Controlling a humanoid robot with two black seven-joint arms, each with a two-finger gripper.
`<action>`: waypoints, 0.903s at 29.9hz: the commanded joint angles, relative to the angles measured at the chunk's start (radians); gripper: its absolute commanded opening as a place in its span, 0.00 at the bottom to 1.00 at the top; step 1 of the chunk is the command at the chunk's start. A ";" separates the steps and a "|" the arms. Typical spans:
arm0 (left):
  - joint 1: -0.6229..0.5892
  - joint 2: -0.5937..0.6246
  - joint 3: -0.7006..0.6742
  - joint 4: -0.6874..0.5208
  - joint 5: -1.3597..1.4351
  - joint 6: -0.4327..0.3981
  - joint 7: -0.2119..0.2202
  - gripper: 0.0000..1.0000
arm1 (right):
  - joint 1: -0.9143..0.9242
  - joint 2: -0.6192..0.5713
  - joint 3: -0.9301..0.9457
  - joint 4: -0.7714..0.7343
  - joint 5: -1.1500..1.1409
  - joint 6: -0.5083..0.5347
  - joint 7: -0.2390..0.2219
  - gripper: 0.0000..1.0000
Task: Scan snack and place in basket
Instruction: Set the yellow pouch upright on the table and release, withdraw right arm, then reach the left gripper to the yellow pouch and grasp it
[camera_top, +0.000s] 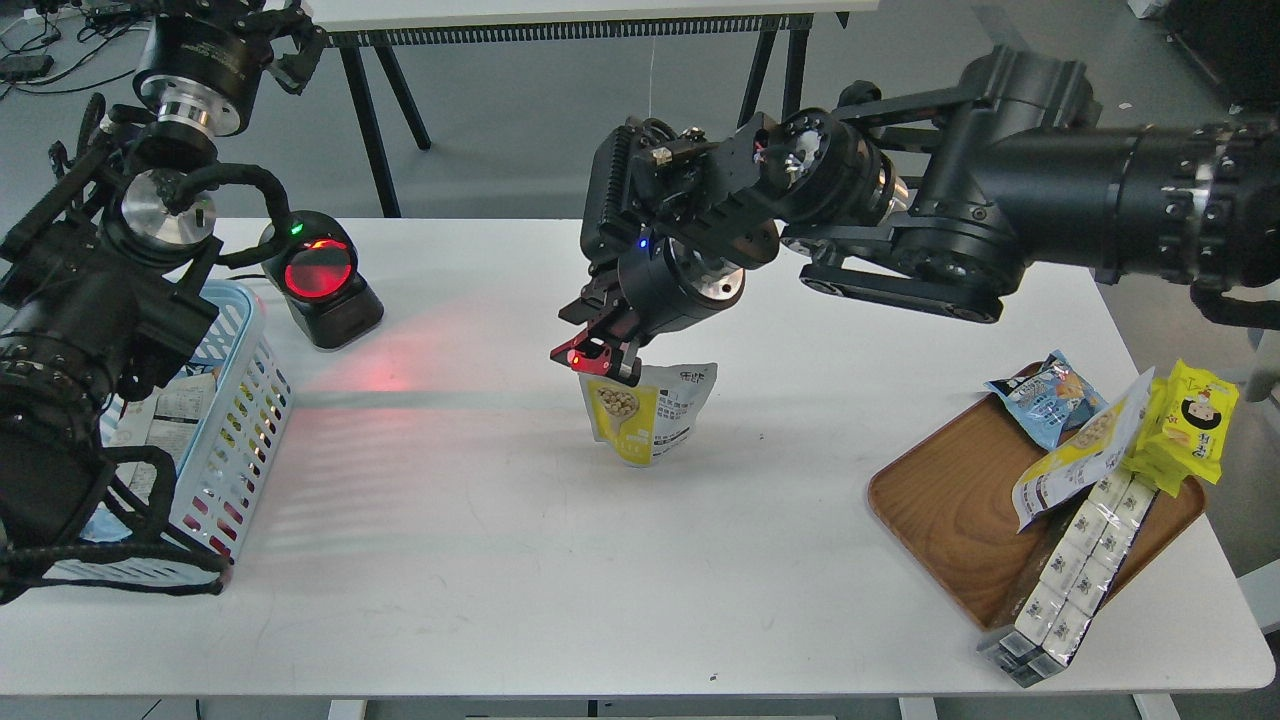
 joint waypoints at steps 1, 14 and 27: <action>-0.003 0.000 0.002 -0.004 0.000 0.000 0.003 1.00 | 0.000 -0.055 0.060 0.004 0.001 0.001 0.000 0.96; -0.040 0.005 0.005 -0.005 0.002 0.000 0.012 1.00 | -0.168 -0.318 0.361 -0.051 0.255 -0.007 0.000 0.98; -0.184 0.034 0.310 -0.009 0.080 0.000 0.101 1.00 | -0.552 -0.443 0.809 -0.097 0.763 -0.114 0.000 0.98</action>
